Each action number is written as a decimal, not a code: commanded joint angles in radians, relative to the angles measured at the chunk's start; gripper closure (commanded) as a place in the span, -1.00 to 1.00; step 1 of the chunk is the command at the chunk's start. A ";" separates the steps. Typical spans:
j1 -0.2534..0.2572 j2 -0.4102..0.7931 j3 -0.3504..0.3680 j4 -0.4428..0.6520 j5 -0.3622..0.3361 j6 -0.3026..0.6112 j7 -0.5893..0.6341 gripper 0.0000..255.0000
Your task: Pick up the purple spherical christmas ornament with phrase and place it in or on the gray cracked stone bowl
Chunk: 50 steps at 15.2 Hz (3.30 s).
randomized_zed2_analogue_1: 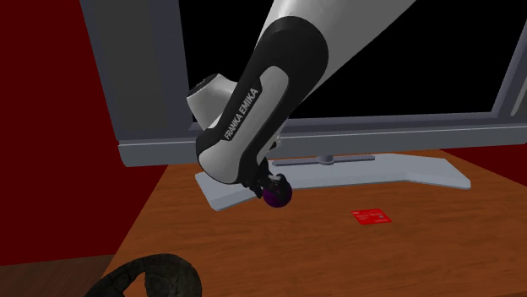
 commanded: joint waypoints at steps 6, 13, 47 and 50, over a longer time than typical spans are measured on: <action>-0.009 -0.027 0.013 0.000 0.030 -0.016 -0.028 1.00; -0.028 -0.090 0.040 0.010 0.097 -0.057 -0.094 1.00; 0.154 -0.487 0.310 -0.250 0.460 -0.236 0.105 1.00; 0.191 -0.492 0.352 -0.250 0.486 -0.268 0.162 1.00</action>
